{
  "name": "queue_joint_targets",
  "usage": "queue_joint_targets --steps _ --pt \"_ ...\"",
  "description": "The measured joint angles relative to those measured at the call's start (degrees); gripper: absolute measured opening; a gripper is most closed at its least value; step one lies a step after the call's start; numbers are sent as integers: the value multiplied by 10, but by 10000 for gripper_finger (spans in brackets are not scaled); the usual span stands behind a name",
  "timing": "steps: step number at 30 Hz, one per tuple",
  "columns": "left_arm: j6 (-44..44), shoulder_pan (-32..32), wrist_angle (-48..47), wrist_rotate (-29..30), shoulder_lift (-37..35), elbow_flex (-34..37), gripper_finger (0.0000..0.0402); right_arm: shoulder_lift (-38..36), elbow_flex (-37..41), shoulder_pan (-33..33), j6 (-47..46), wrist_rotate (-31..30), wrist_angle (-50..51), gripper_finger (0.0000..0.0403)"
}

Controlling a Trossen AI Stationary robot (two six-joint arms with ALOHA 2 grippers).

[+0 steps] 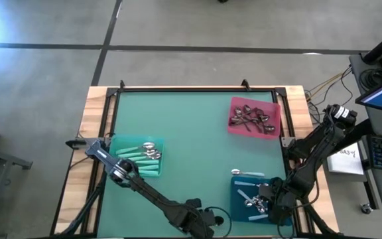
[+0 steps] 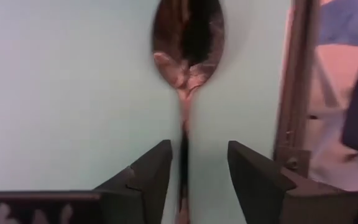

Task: Sort silverware by color (type)
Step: Put the black spoon into the red bin

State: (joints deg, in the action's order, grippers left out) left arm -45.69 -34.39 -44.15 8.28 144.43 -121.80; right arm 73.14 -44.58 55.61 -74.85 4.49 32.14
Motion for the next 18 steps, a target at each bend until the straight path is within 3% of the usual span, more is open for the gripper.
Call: queue_joint_targets --steps 10,18 --pt "-1 5 -137 18 85 -111 11 0 0 0 -1 0 3 132" --pt "-13 9 -159 17 77 -131 2 0 0 0 -1 1 4 125"
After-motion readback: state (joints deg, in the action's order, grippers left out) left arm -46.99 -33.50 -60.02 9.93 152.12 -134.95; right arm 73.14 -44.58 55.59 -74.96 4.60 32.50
